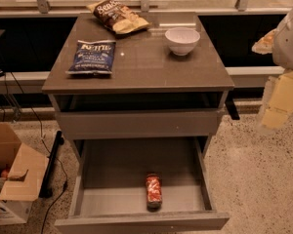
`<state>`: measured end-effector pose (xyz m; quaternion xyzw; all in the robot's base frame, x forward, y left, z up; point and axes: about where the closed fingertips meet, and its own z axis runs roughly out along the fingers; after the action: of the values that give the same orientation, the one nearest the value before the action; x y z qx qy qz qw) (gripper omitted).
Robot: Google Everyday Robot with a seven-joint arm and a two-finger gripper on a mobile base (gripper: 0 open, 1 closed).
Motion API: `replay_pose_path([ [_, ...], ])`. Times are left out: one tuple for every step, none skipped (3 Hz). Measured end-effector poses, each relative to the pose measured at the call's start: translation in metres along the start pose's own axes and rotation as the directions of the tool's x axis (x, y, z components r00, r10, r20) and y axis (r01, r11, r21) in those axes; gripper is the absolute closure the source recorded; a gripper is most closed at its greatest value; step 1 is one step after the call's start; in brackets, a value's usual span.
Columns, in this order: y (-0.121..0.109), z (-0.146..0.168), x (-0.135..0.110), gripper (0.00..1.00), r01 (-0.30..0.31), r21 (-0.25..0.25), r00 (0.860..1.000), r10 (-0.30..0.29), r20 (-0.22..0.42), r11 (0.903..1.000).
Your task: Pick coke can from middle drawer and place on counter
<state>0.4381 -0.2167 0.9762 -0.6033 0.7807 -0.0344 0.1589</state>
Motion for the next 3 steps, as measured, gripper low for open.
replay_pose_path([
  [0.000, 0.000, 0.000, 0.00, 0.000, 0.000, 1.000, 0.000, 0.000, 1.0000],
  [0.001, 0.008, -0.005, 0.00, -0.016, -0.004, 1.000, 0.016, 0.022, 0.9999],
  [0.000, 0.040, -0.016, 0.00, -0.090, -0.030, 0.995, 0.091, 0.040, 0.9955],
])
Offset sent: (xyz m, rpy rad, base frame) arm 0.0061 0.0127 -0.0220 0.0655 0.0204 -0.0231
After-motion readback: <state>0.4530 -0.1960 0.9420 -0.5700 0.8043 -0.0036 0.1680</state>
